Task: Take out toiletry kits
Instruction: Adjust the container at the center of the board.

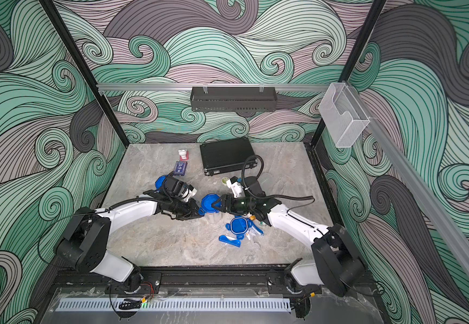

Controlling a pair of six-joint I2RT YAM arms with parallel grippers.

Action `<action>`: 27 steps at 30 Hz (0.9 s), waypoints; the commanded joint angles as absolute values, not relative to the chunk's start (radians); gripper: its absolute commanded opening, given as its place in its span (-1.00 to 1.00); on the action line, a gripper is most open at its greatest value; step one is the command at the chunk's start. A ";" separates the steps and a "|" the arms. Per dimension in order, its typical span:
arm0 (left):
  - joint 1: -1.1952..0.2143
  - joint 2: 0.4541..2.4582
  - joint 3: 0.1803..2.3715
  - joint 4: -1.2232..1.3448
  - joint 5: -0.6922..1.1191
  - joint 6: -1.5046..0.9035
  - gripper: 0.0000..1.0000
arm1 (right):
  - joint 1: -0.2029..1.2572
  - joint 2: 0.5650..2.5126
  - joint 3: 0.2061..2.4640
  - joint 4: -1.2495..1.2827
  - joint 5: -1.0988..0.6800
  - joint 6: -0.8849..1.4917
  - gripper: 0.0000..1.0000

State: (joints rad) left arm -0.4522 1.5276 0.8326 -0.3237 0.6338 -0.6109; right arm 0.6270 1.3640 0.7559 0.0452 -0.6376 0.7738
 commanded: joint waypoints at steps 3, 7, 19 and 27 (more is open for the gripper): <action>-0.431 1.519 0.887 -0.348 0.627 -0.611 -0.62 | 0.673 1.335 0.716 0.130 -0.672 0.809 0.38; -0.415 1.522 0.900 -0.356 0.629 -0.613 -0.53 | 0.684 1.300 0.736 0.054 -0.661 0.721 0.42; -0.404 1.483 0.831 -0.337 0.675 -0.635 -0.55 | 0.526 1.280 0.789 -0.181 -0.518 0.498 0.45; -0.421 1.534 0.824 -0.275 0.701 -0.659 -0.64 | 0.523 1.459 0.880 0.015 -0.608 0.610 0.46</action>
